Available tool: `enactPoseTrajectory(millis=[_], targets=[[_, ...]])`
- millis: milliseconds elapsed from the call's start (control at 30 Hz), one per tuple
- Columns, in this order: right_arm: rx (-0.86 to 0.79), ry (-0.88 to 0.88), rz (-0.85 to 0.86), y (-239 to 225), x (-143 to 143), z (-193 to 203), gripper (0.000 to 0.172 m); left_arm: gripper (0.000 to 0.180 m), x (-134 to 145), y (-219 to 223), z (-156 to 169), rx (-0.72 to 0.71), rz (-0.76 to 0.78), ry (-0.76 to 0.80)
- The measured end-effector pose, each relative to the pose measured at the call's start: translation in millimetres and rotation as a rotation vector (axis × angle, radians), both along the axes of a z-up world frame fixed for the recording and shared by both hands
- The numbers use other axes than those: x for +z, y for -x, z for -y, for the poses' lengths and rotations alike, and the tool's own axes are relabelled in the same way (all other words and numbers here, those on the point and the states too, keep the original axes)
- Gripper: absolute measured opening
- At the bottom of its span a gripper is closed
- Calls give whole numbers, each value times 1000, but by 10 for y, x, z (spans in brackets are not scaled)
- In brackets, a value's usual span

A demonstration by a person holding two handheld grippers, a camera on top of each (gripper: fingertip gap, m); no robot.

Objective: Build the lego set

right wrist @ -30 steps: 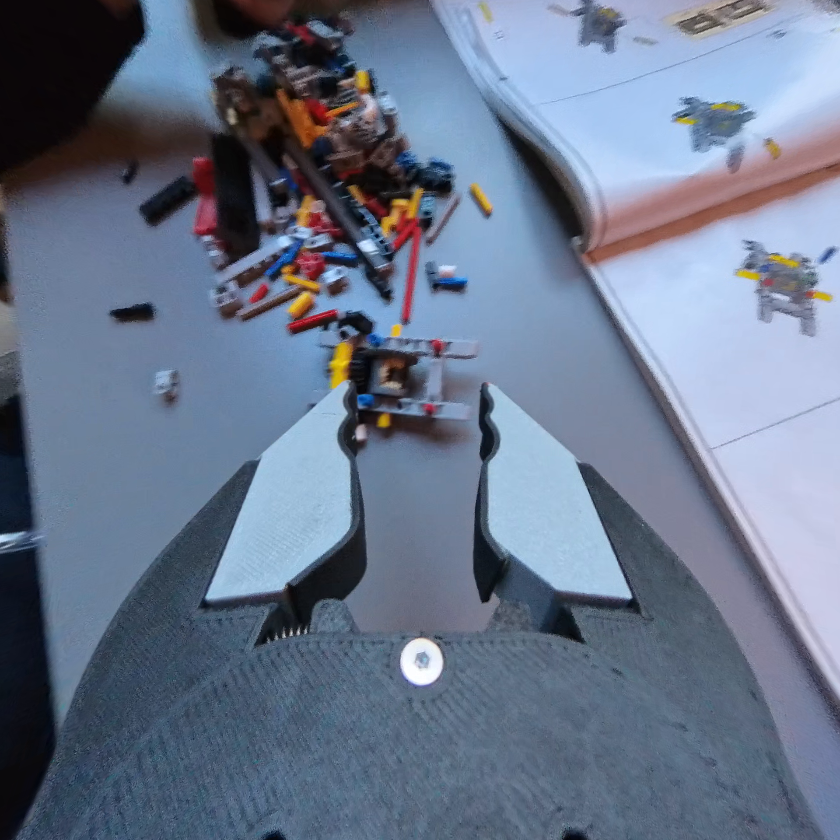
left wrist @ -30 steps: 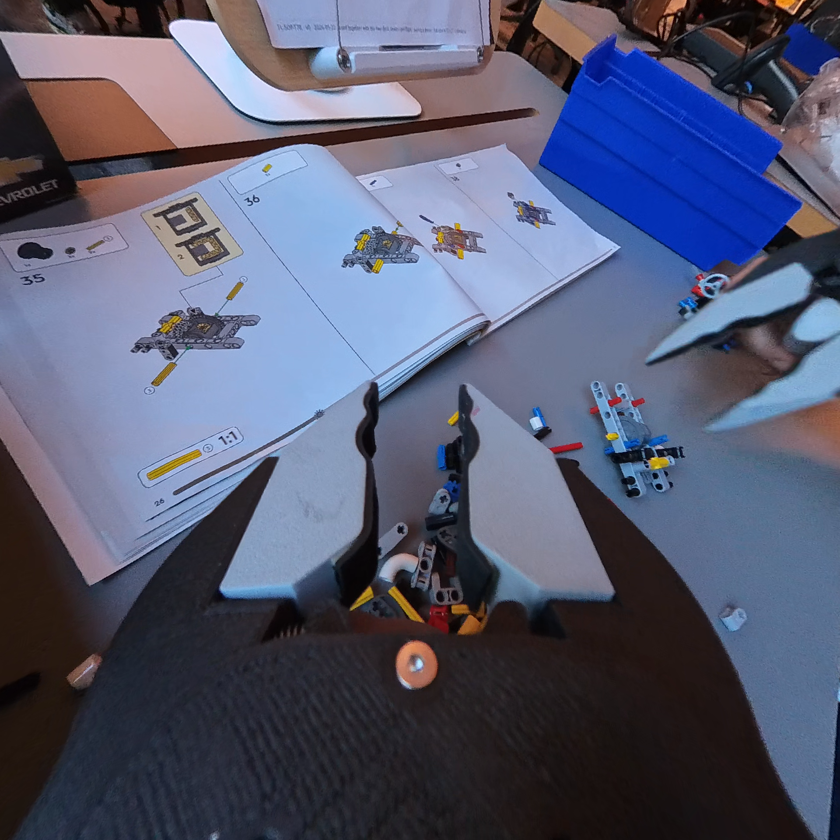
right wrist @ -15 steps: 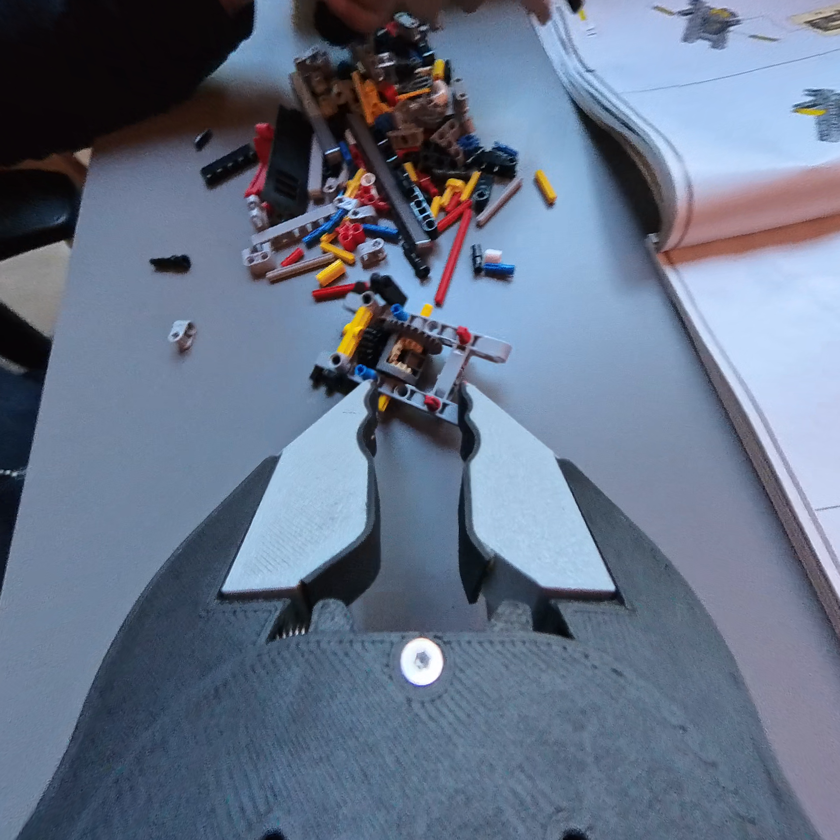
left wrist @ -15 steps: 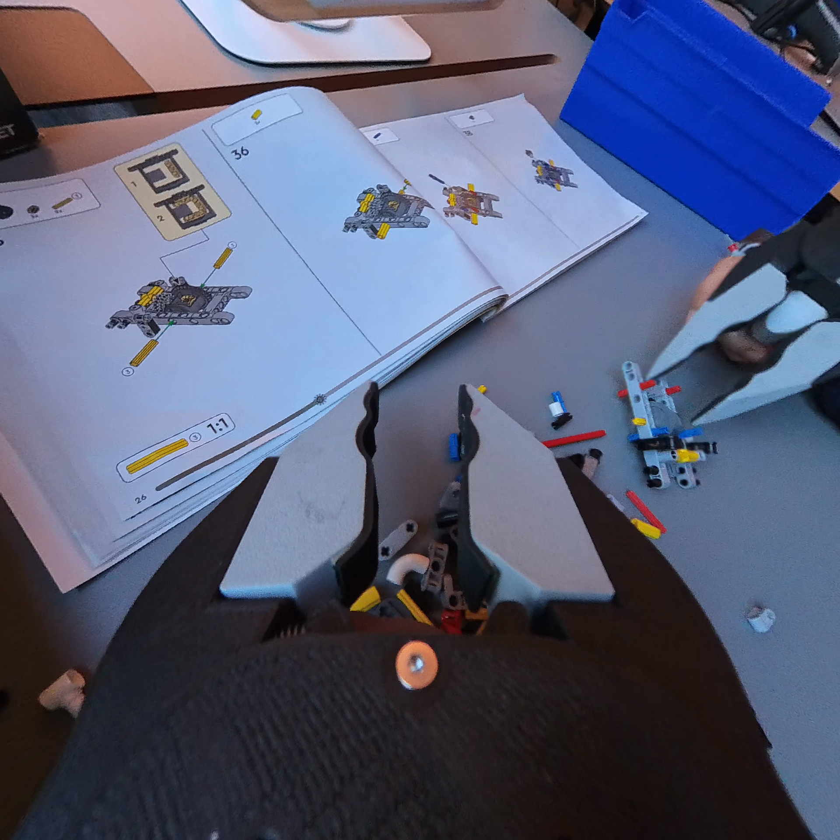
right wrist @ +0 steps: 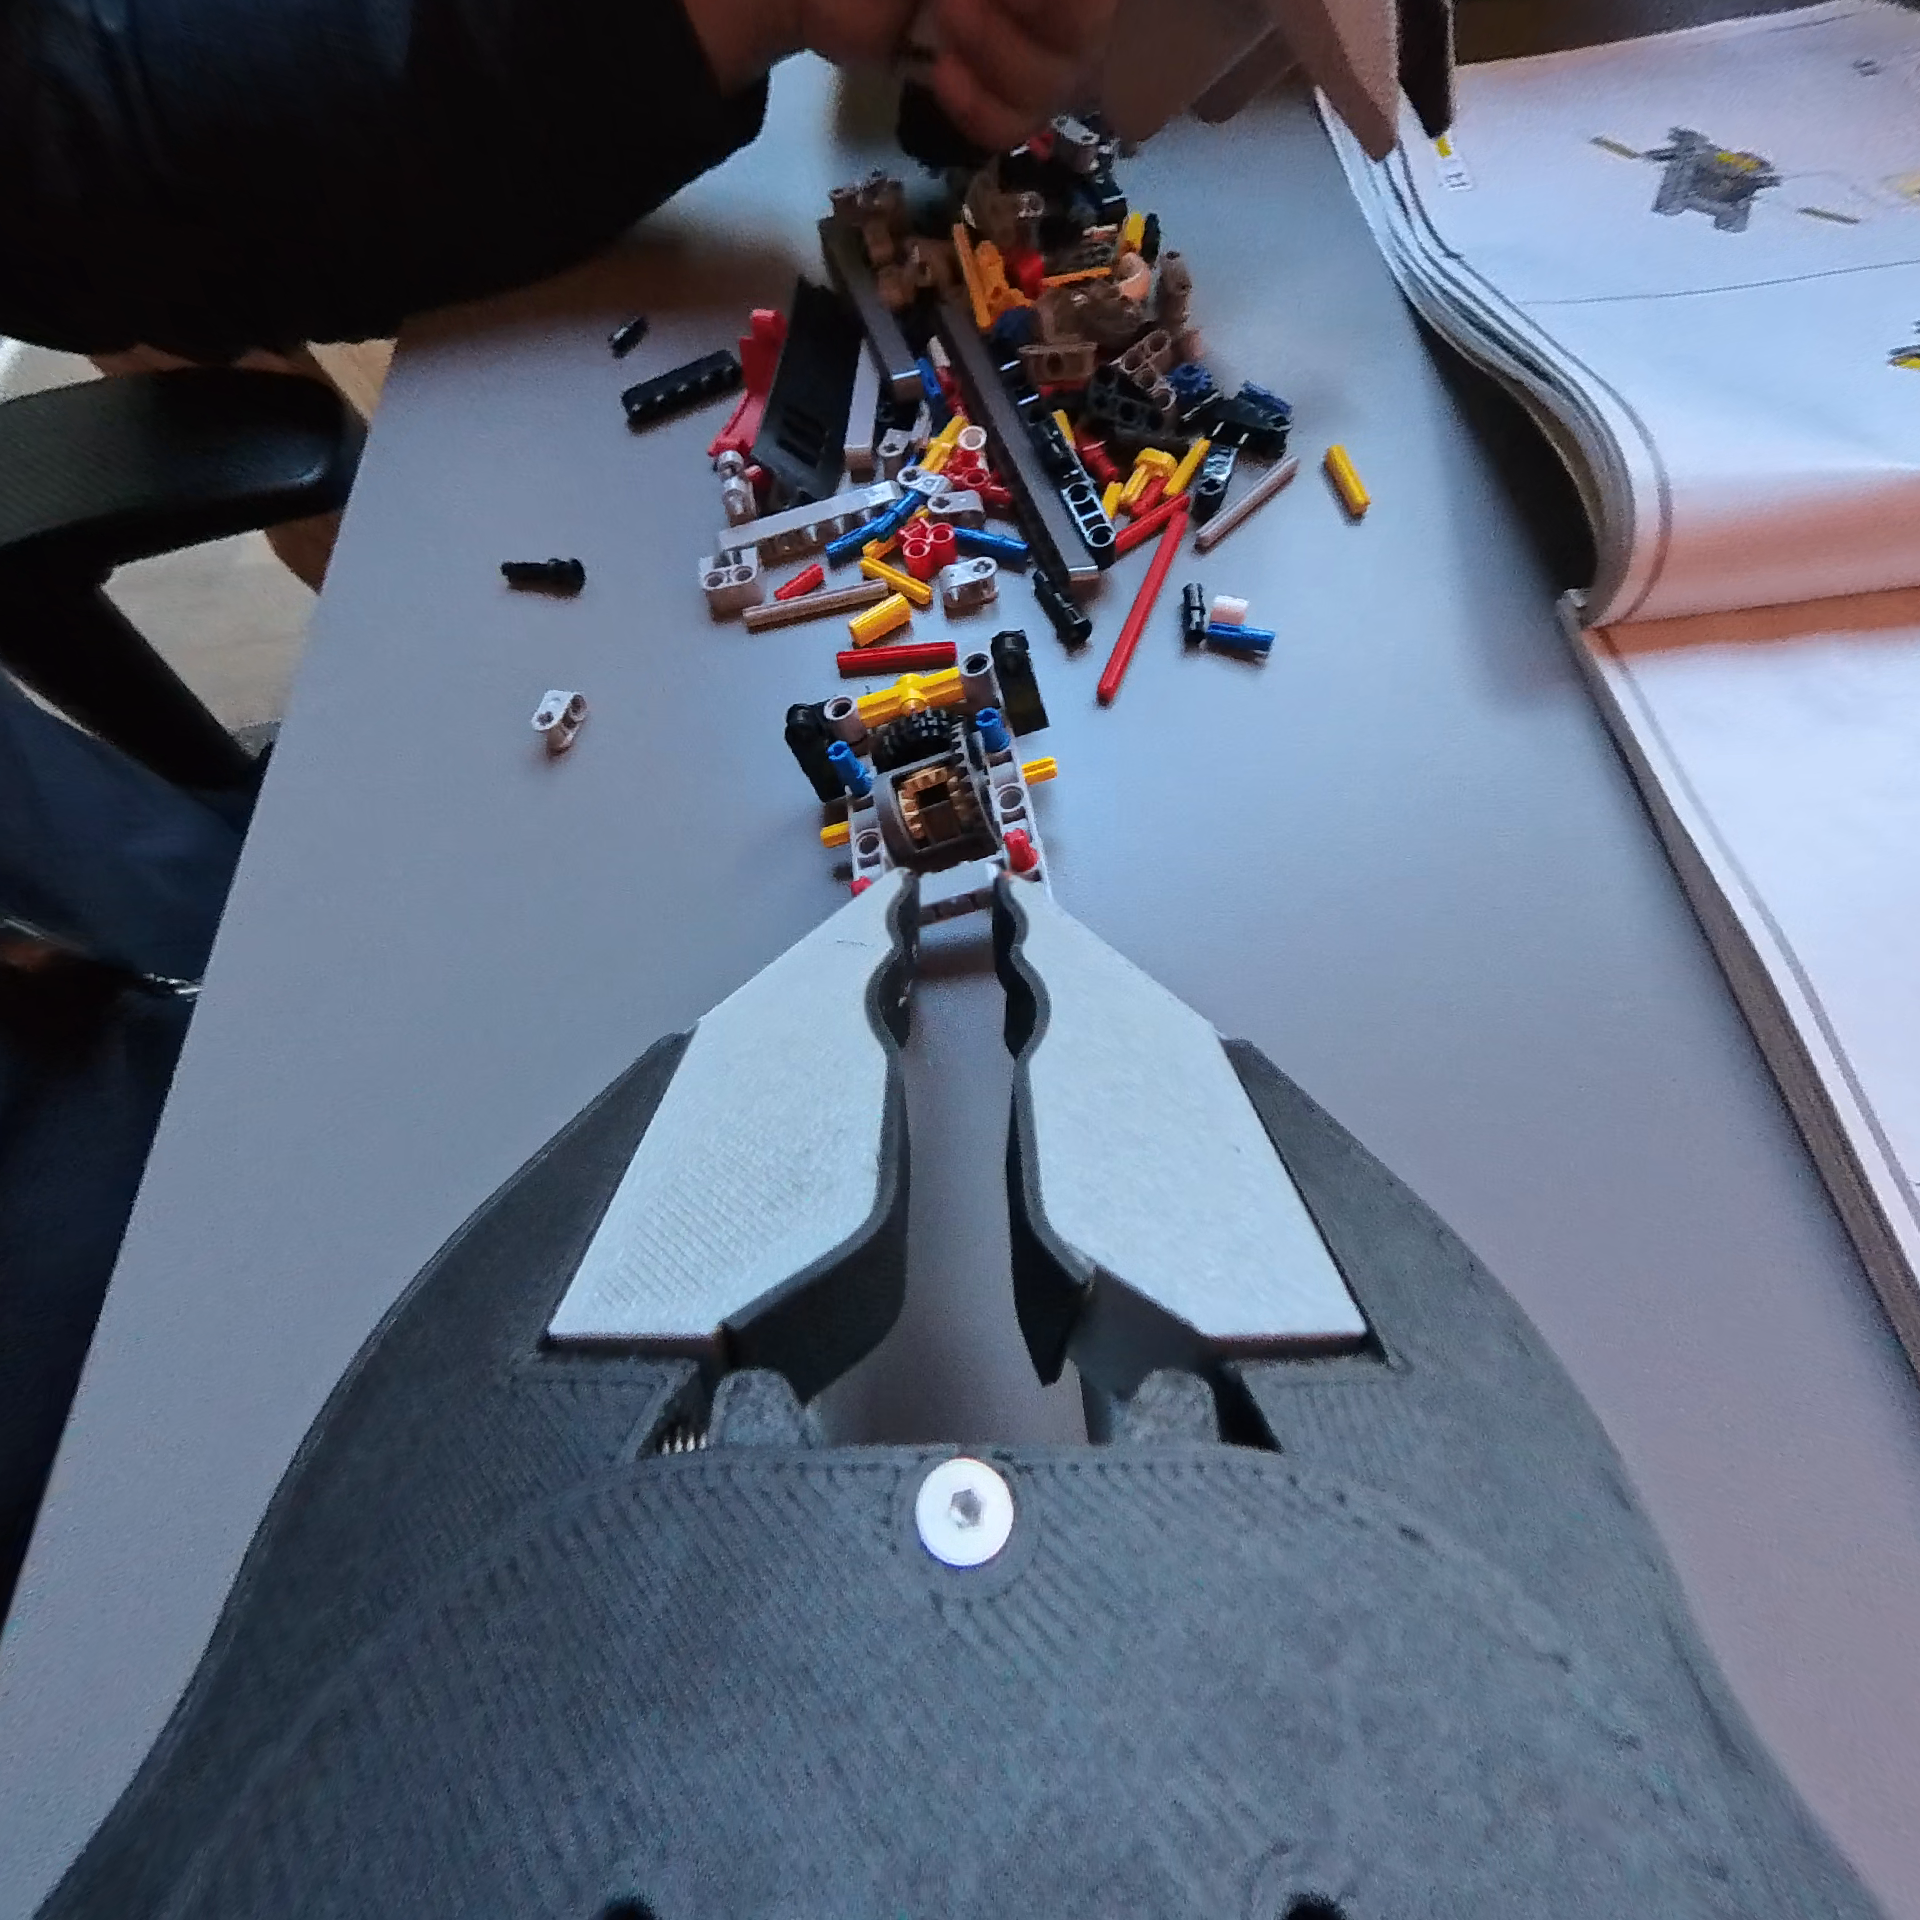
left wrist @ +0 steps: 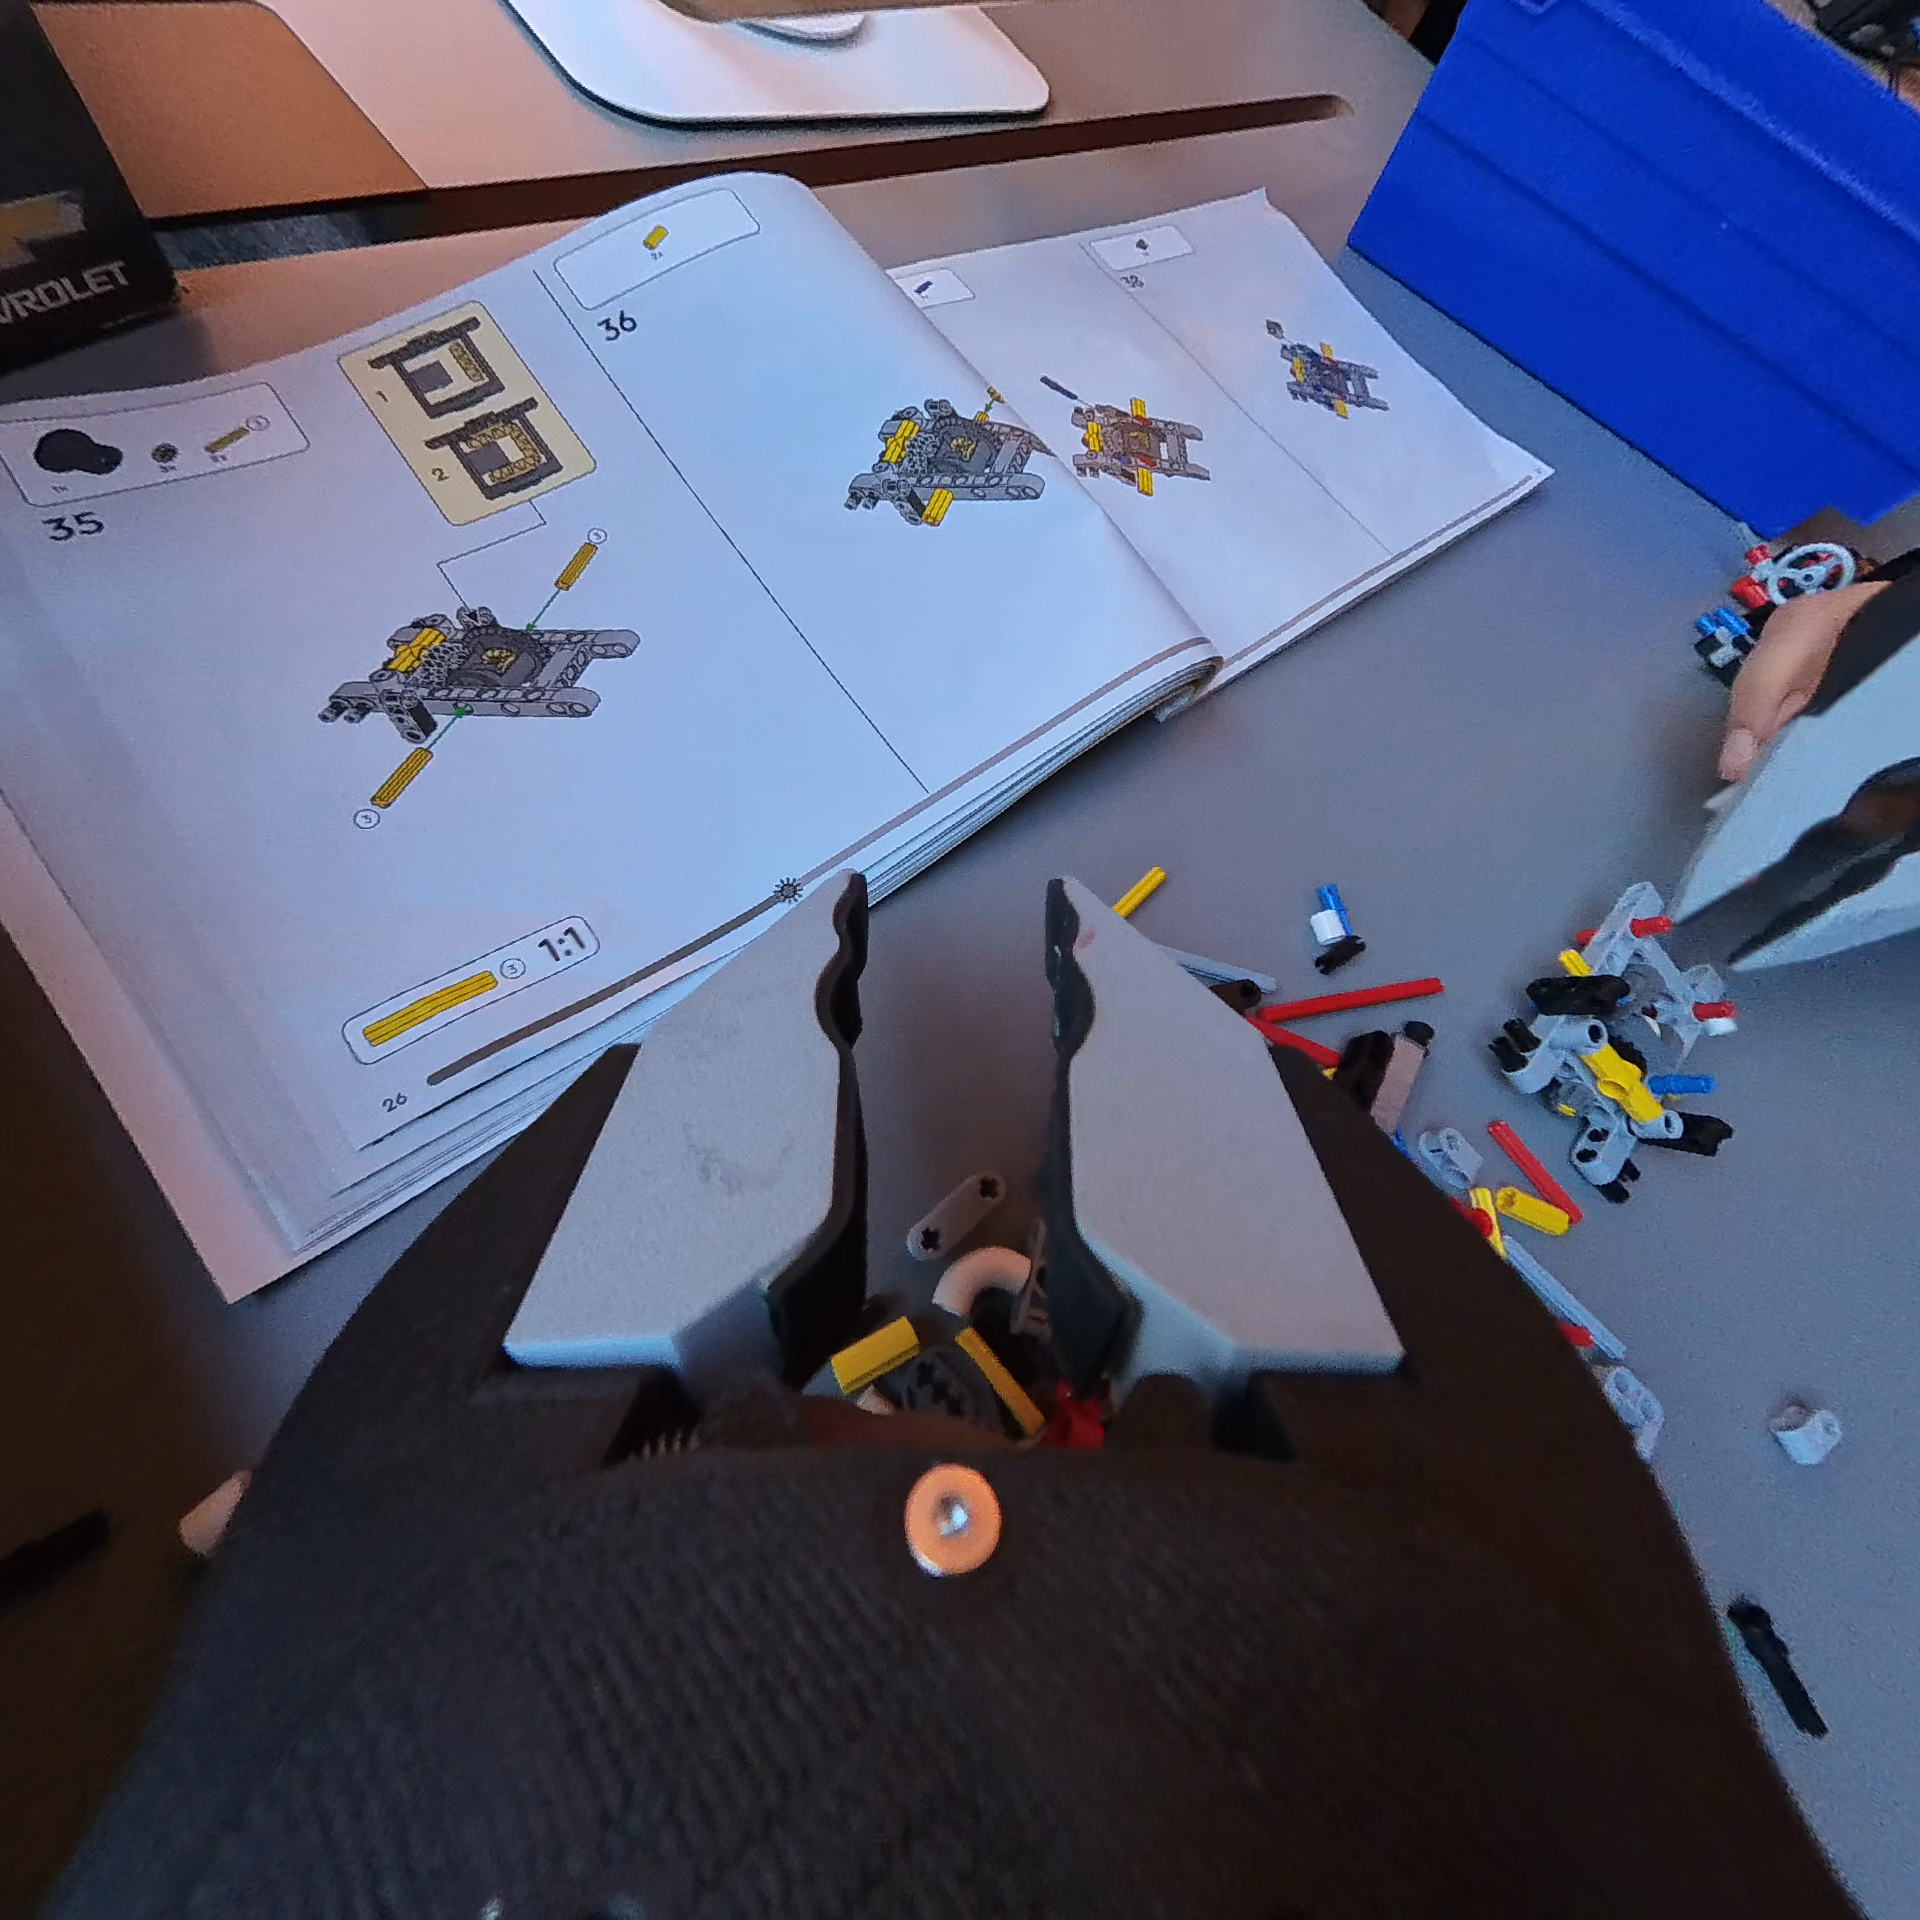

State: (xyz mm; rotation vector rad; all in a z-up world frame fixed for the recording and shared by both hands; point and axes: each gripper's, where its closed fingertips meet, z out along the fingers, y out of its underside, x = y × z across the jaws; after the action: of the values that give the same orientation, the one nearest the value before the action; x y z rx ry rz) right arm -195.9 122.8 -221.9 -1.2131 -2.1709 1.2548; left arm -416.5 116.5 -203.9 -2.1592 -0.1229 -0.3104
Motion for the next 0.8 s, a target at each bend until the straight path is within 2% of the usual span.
enactPoseTrajectory(millis=[133,333,467,600,800], targets=[[-12,-25,-16,28,-12,-9,11,32,11,16,8,0,-12,0],[-62,27,-106,102,155,-111,12,30,52,51,14,16,-24,-14],[-84,82,-100,-173,321,-37,23,30,-16,100,21,30,-22,9],[-109,-81,15,-680,92,41,20,30,26,93,19,31,-13,-4],[-162,-84,101,-997,-74,58,20,30,48,37,14,18,-37,-10]])
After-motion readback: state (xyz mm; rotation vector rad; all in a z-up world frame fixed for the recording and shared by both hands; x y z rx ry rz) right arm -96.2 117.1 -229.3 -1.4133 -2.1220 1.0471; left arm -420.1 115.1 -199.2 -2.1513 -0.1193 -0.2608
